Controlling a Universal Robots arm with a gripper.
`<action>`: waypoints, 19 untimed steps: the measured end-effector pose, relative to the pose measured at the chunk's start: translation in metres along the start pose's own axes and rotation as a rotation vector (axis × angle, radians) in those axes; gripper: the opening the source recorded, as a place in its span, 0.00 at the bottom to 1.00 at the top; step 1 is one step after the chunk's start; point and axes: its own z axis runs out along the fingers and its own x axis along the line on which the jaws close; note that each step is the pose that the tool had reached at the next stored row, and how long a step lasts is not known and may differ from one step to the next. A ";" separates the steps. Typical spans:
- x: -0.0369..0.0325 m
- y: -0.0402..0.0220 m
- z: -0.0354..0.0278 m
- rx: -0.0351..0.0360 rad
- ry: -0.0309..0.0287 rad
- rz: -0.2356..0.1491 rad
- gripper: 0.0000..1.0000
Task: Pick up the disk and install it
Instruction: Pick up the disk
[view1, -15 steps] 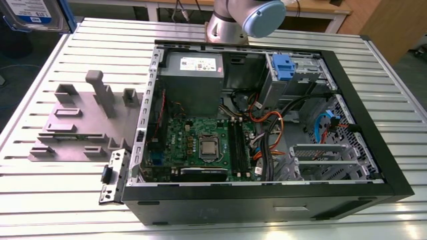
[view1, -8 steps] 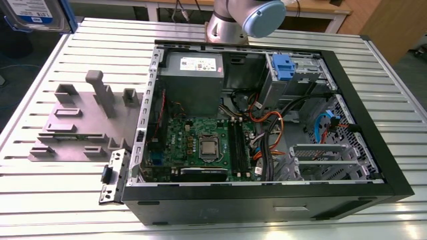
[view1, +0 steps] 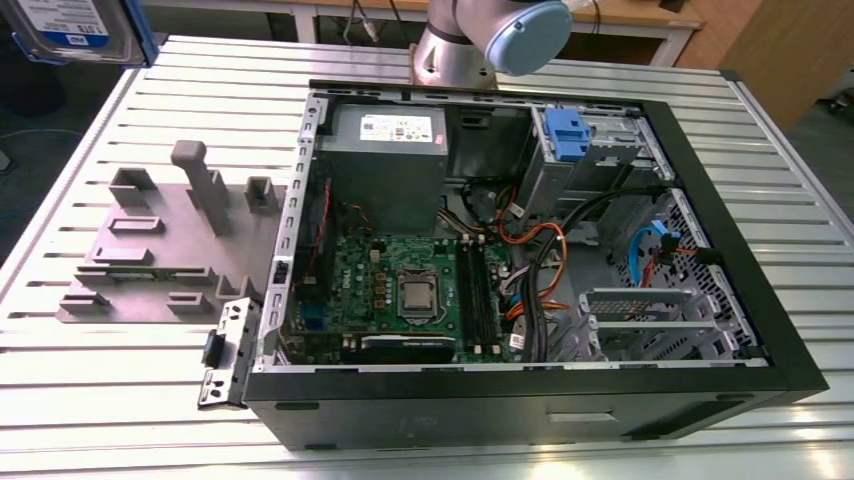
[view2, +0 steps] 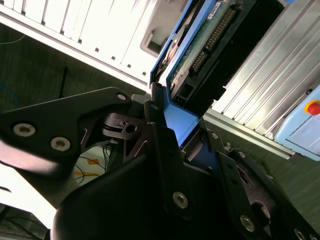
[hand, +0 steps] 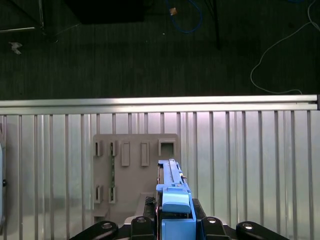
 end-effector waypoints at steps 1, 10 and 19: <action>0.0000 -0.0005 0.0000 0.0000 0.0000 0.000 0.36; -0.0002 -0.0051 0.0000 0.0001 0.0000 0.000 0.36; -0.0003 -0.0093 0.0000 0.0001 0.0000 0.000 0.36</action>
